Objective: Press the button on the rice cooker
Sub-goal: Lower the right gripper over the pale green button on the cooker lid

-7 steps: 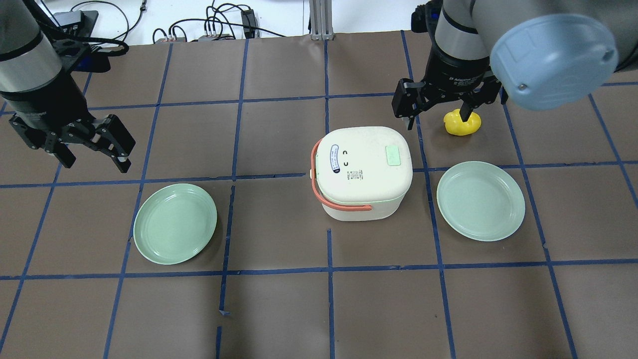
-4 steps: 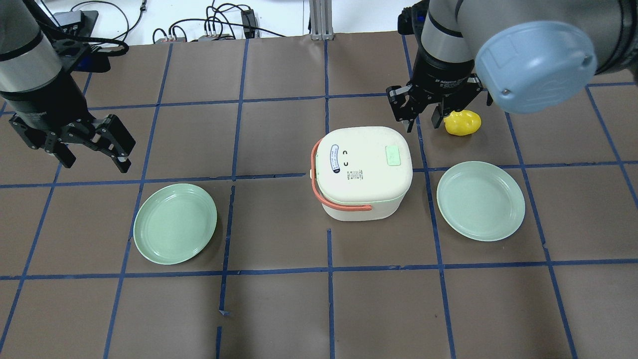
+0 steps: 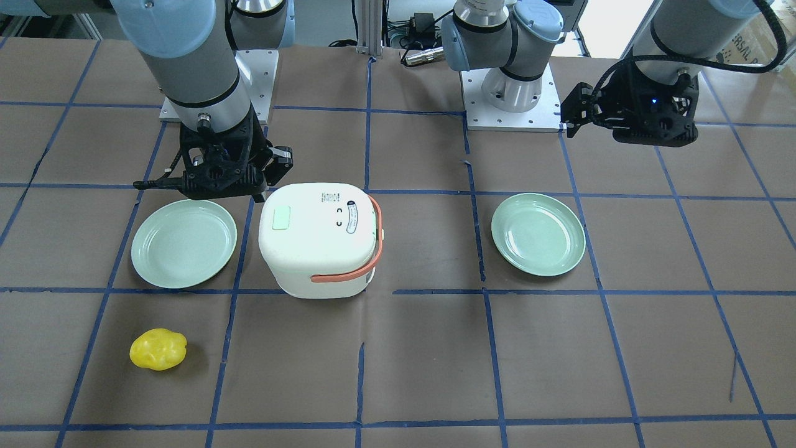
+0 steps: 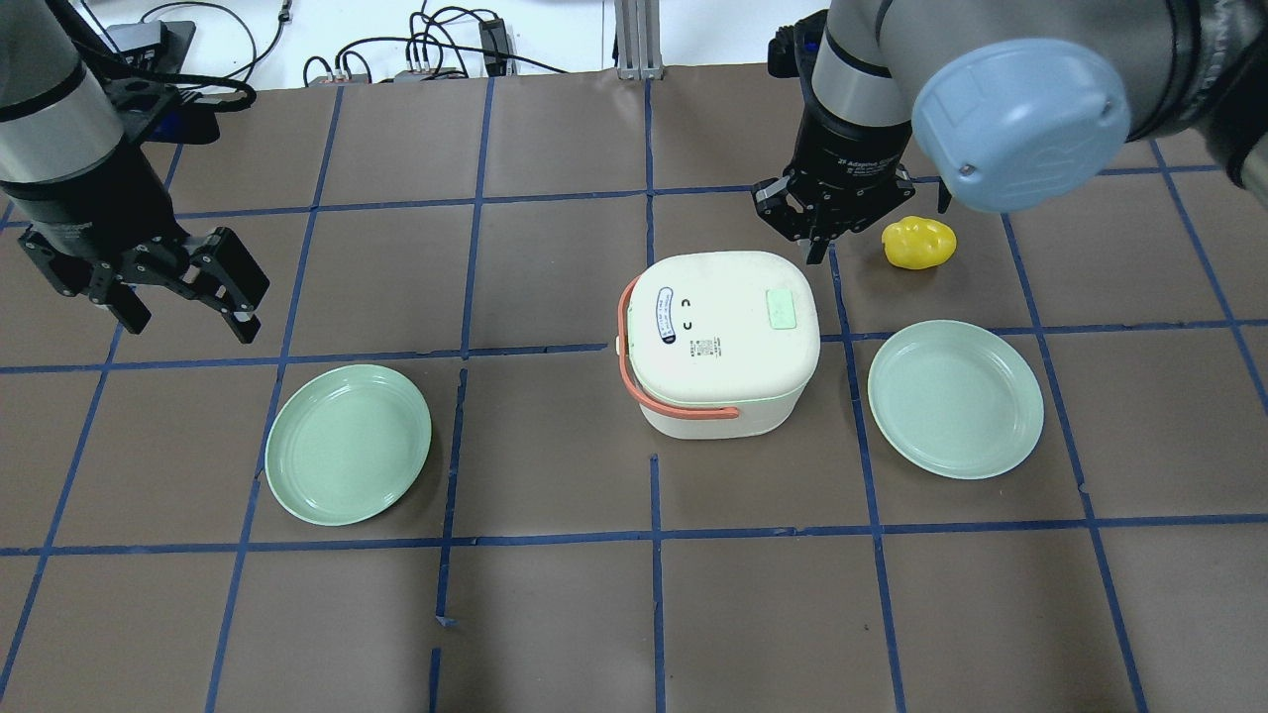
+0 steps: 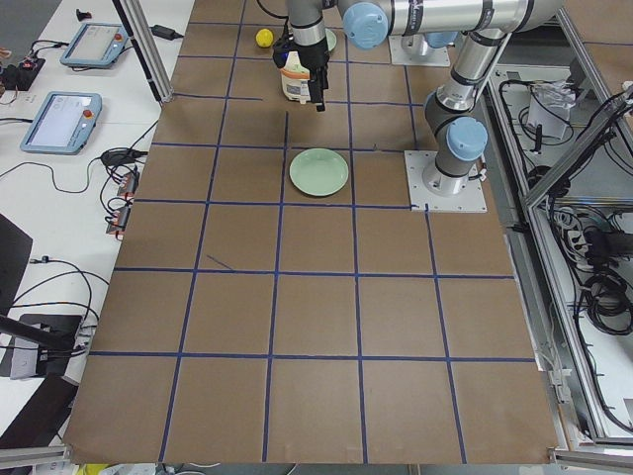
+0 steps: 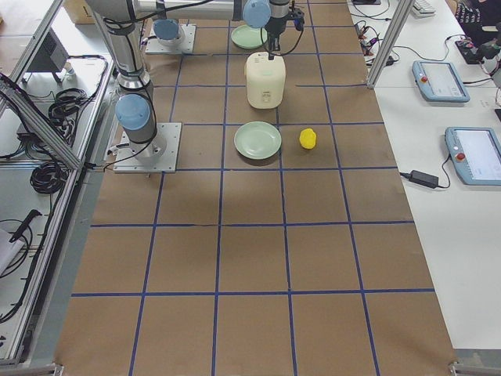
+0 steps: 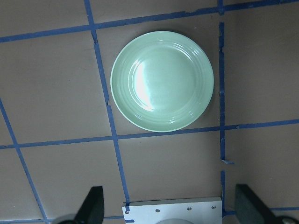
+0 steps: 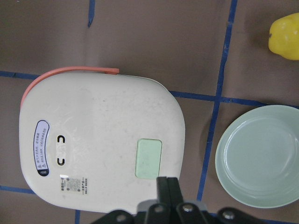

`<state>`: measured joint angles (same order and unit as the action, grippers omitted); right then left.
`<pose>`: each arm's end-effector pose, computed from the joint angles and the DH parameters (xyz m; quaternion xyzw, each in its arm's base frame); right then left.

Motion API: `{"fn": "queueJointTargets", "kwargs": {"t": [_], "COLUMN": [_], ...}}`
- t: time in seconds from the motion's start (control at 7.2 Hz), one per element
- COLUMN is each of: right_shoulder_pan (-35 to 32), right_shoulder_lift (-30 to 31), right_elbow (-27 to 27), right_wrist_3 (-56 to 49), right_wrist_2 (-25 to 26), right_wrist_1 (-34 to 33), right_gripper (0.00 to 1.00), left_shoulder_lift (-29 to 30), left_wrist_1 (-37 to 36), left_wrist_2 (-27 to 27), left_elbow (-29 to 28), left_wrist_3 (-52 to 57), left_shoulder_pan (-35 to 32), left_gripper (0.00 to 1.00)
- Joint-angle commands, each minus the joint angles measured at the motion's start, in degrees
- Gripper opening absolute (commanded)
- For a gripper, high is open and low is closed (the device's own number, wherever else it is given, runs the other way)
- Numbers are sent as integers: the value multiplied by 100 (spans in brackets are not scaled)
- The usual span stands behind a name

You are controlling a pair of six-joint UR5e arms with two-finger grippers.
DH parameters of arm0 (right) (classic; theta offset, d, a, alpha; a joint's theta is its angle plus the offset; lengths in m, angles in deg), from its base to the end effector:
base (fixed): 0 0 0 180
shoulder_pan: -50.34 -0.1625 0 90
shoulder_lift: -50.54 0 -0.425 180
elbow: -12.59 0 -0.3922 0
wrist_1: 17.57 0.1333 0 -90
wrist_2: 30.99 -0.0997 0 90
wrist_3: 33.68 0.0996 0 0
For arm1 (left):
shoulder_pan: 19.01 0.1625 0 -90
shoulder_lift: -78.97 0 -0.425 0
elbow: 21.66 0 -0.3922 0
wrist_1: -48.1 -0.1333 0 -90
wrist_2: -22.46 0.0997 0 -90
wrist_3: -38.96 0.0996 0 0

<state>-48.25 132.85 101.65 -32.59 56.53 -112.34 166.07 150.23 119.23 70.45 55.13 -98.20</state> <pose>0.2171 -0.5159 0.4347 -0.0650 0.9975 0.0190 0.0201 -0.0352 -0.4638 0.4758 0.0523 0.9920 0.1096 0.0341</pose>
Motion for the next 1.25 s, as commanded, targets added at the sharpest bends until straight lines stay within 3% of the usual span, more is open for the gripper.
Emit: {"fn": "queueJointTargets", "kwargs": {"t": [0.0, 0.83, 1.11], "right_shoulder_pan": [-10, -107, -107], "right_shoulder_lift": [-74, -216, -216], "right_elbow": [41, 260, 540], "right_wrist_3": [-3, -21, -100], "right_wrist_2": [-103, -235, -235], "right_wrist_1": [-23, -226, -811], "right_gripper": [11, 11, 12], "left_shoulder_lift": [0, 0, 0], "left_wrist_1": [0, 0, 0], "left_wrist_2": [0, 0, 0], "left_elbow": [0, 0, 0], "left_wrist_3": [0, 0, 0], "left_shoulder_pan": [0, 0, 0], "left_gripper": [100, 100, 100]}}
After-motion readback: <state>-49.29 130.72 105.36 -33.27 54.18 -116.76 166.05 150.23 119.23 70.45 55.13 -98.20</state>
